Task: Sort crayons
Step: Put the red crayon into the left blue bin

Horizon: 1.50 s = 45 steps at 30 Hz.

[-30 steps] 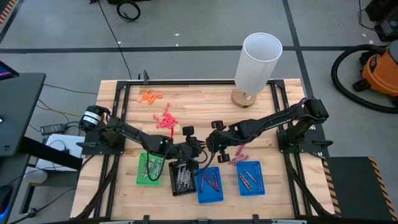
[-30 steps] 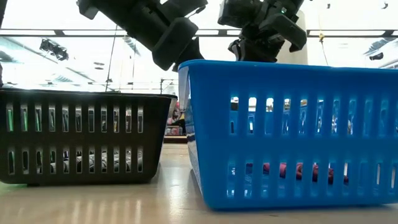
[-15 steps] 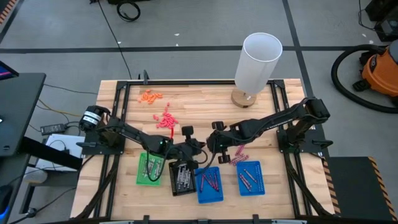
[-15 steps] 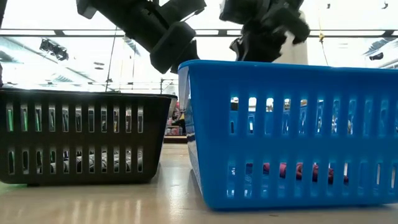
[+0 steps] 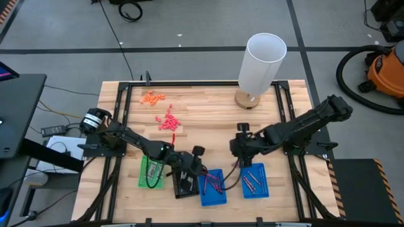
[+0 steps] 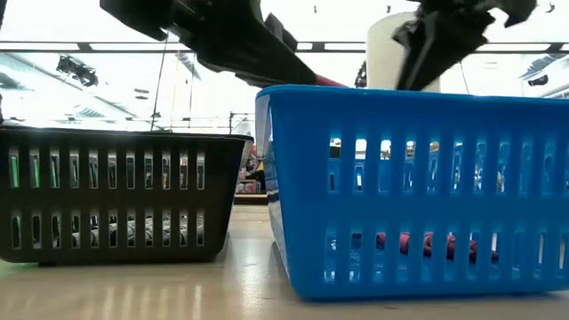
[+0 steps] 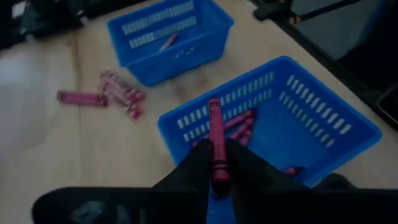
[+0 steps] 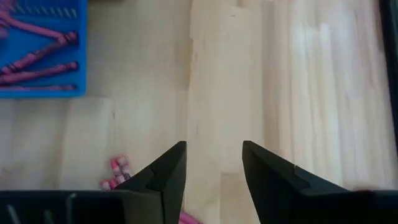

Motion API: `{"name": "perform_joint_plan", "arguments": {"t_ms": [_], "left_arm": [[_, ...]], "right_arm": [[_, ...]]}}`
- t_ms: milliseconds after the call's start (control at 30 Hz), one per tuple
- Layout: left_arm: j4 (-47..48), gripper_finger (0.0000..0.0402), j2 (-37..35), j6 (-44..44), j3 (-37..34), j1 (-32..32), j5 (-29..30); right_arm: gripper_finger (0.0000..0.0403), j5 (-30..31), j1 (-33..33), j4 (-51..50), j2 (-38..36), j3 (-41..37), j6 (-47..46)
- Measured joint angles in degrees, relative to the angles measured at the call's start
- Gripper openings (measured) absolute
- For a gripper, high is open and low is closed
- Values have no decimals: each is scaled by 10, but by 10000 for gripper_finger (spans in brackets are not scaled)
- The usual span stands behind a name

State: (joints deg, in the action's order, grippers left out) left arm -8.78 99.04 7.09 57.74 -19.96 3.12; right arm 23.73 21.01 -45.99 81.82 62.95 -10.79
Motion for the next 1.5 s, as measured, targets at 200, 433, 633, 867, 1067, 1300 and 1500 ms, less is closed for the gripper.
{"name": "perform_joint_plan", "arguments": {"t_ms": [200, 433, 633, 867, 1067, 1300, 1500], "left_arm": [[-1, 50, 41, 26, 36, -27, -14], [83, 53, 94, 48, 106, -27, -19], [88, 102, 99, 114, 114, -26, -19], [105, 173, 90, 122, 113, -6, 39], [111, 166, 60, 188, 113, 32, 107], [124, 132, 57, 262, 113, 121, 18], [125, 109, 50, 328, 112, 212, -90]], "right_arm": [[164, 18, 20, 0, -23, -74, -65], [164, 17, 20, -5, -23, -110, -92], [164, 17, 20, -5, -26, -110, -91], [164, 20, 13, -26, -26, -110, -74], [164, 22, -10, -25, -26, -110, -70], [164, 36, -46, 40, -39, -144, -37], [164, 8, -108, 87, -88, -181, -45]]}}
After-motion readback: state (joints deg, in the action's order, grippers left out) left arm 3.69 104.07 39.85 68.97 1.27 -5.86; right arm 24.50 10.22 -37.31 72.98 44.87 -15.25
